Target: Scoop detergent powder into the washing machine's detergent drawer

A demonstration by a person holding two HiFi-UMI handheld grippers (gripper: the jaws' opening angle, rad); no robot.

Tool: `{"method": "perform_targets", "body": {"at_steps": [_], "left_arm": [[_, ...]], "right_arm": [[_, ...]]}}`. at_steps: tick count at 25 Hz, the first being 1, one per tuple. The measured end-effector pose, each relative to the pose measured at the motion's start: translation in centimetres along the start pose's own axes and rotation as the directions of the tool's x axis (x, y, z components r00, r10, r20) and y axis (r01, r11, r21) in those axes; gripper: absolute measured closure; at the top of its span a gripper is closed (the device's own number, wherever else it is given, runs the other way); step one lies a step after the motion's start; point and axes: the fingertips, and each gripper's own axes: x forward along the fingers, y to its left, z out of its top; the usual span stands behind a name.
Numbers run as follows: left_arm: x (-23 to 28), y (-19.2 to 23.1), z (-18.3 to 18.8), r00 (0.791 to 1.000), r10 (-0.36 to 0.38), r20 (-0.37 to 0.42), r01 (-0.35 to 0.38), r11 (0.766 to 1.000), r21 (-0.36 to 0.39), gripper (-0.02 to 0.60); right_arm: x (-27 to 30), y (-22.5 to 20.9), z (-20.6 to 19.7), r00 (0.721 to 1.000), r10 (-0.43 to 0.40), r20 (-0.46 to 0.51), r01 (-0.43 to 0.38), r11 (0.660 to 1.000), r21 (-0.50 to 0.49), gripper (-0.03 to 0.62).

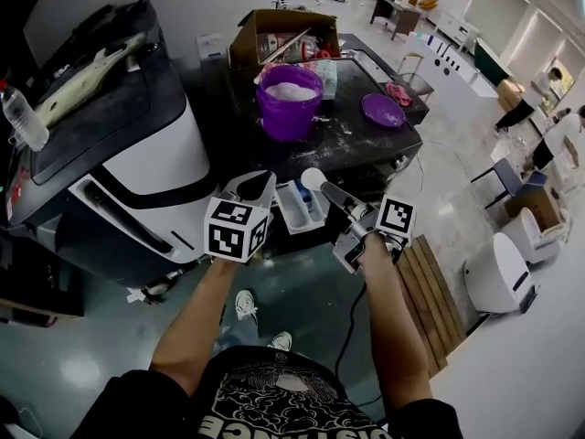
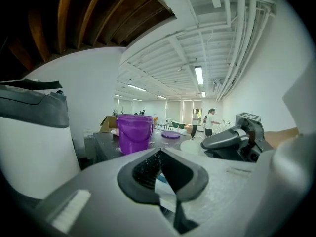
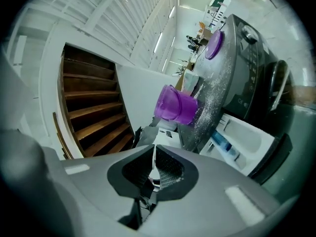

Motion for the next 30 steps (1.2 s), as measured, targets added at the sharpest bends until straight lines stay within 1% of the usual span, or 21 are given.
{"method": "perform_targets", "body": {"at_steps": [3, 7, 10, 12, 16, 21, 27, 30], "left_arm": [[-0.4, 0.1, -0.9, 1.0, 0.011, -0.015, -0.011, 1.0, -0.008, 0.581], [-0.5, 0.1, -2.0, 0.999, 0.012, -0.037, -0.012, 1.0, -0.015, 0.581], [-0.5, 0.1, -2.7, 0.999, 0.01, -0.051, -0.011, 1.0, -0.02, 0.581], [-0.4, 0.0, -3.1, 0.998, 0.008, -0.059, -0.009, 1.0, -0.021, 0.581], [-0.5, 0.1, -3.6, 0.997, 0.007, -0.072, -0.008, 1.0, -0.02, 0.581], [-0.6, 0.5, -4.0, 0.997, 0.012, -0.078, -0.014, 1.0, -0.023, 0.581], [-0.8, 0.5, -4.4, 0.996, 0.011, -0.087, -0.013, 1.0, -0.023, 0.581], [-0.8, 0.5, -4.3, 0.996, 0.012, -0.085, -0.014, 1.0, -0.023, 0.581]], "right_arm": [[0.0, -1.1, -0.9, 1.0, -0.026, -0.018, 0.025, 0.999, -0.022, 0.559], [0.0, -2.8, -1.9, 0.996, -0.083, -0.04, 0.08, 0.995, -0.067, 0.559], [0.1, -3.9, -2.8, 0.989, -0.135, -0.064, 0.128, 0.987, -0.1, 0.559], [0.2, -4.7, -3.2, 0.982, -0.17, -0.081, 0.158, 0.978, -0.138, 0.559], [0.5, -6.2, -4.0, 0.963, -0.245, -0.108, 0.218, 0.952, -0.215, 0.559], [1.0, -7.7, -4.9, 0.933, -0.329, -0.143, 0.274, 0.91, -0.311, 0.559], [1.1, -8.5, -5.2, 0.907, -0.393, -0.15, 0.312, 0.868, -0.386, 0.56], [1.0, -8.7, -5.0, 0.892, -0.427, -0.149, 0.329, 0.839, -0.434, 0.559]]}}
